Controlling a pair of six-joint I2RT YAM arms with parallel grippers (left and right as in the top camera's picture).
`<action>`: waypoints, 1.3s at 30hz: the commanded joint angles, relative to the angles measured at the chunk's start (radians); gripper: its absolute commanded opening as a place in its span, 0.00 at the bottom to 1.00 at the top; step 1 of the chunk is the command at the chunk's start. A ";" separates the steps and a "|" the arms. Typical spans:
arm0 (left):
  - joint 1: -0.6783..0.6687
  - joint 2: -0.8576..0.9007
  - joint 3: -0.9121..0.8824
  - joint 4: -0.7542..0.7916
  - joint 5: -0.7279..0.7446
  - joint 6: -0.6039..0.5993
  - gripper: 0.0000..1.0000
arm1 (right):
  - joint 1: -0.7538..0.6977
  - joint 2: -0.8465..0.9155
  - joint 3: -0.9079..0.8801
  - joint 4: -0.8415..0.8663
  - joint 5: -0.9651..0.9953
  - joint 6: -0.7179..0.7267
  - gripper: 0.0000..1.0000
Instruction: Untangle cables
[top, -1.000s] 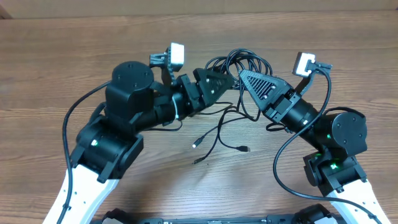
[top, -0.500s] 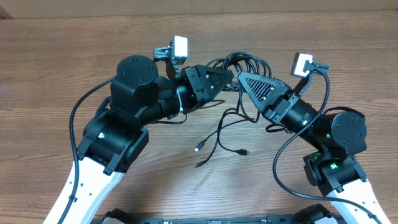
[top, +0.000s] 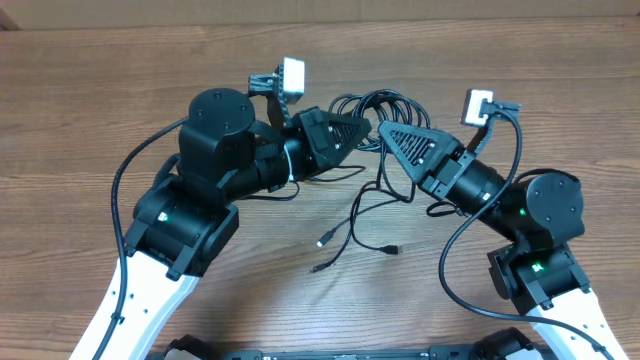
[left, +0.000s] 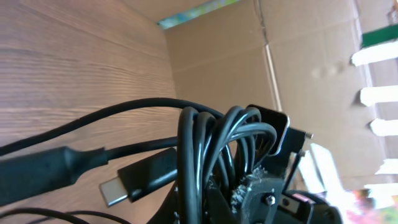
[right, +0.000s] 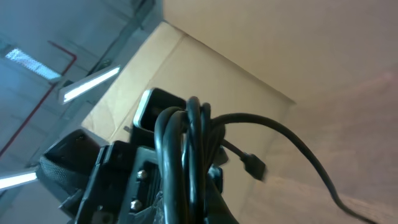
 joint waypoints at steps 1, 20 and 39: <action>0.004 0.005 0.013 -0.011 0.000 0.235 0.04 | -0.002 -0.012 0.006 -0.050 -0.030 -0.062 0.04; 0.006 0.005 0.013 -0.534 -0.416 0.821 0.04 | -0.002 -0.012 0.006 -0.486 -0.050 -0.704 0.77; 0.004 0.005 0.013 -0.544 -0.092 0.986 0.04 | 0.000 -0.012 0.006 -0.666 -0.139 -1.019 0.66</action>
